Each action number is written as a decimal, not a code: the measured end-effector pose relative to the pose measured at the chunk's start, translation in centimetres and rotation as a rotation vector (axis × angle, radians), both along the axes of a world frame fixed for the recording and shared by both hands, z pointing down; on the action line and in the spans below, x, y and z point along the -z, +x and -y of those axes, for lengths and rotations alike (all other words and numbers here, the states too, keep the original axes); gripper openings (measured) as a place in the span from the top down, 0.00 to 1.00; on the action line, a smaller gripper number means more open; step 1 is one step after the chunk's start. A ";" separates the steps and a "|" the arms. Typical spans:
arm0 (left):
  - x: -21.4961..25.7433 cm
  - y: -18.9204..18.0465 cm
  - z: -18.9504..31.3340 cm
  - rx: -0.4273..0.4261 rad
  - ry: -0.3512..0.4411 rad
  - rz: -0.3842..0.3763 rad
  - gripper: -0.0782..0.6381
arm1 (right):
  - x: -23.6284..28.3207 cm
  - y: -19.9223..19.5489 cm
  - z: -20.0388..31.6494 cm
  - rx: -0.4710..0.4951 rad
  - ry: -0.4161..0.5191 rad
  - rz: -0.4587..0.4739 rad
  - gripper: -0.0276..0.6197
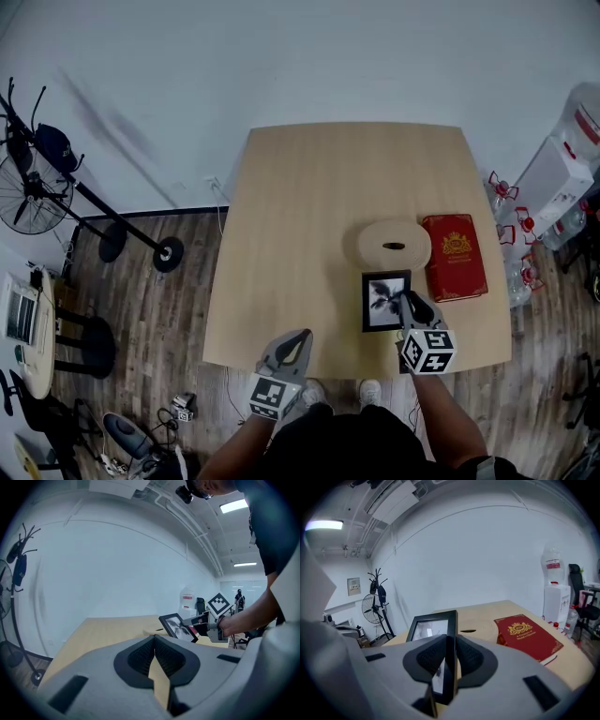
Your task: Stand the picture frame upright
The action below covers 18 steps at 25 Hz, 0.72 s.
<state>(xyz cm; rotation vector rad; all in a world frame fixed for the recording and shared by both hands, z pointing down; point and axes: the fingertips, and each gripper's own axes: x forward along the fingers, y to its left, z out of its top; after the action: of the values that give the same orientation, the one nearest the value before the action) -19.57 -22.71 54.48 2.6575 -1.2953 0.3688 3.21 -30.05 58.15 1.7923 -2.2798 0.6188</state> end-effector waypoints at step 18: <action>-1.2 0.4 0.5 0.033 -0.034 0.008 0.89 | -7.4 4.4 3.9 -0.050 -0.119 -0.094 0.85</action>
<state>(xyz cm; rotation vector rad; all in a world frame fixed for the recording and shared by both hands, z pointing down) -19.13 -23.18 55.69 2.6064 -1.3210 0.3939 7.58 -33.95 65.53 1.7879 -2.0976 0.6501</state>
